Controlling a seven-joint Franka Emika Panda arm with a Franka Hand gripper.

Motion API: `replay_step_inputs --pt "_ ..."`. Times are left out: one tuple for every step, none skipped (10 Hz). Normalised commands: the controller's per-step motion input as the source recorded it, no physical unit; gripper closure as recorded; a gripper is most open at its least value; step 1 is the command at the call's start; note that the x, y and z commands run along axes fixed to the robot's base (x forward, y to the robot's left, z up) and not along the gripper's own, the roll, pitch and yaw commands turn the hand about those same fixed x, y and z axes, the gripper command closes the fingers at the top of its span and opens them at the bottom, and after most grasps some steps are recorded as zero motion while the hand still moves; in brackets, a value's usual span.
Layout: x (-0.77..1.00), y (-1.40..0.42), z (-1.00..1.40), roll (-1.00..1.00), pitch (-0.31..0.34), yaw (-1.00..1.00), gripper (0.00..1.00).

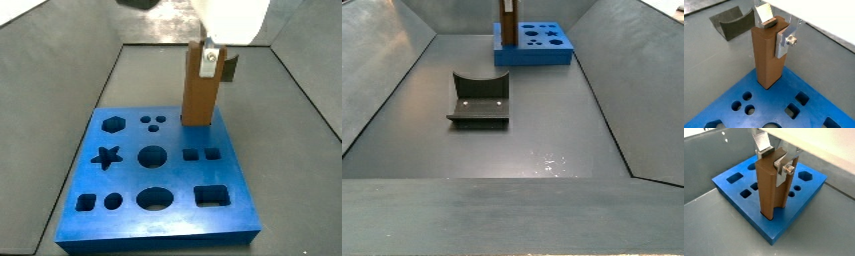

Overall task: Pick up the arch object. Move up. Move to above the board. Insert the arch object.
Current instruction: Insert the arch object.

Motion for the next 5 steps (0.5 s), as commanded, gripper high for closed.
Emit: replay_step_inputs --pt "0.00 0.00 -0.29 0.02 0.000 0.00 1.00" --pt "0.00 0.00 -0.29 0.02 0.000 0.00 1.00" --pt "0.00 0.00 -0.20 0.01 0.000 0.00 1.00" --pt "0.00 0.00 0.00 0.00 0.000 0.00 1.00" --pt "0.00 0.00 0.00 0.00 0.000 0.00 1.00"
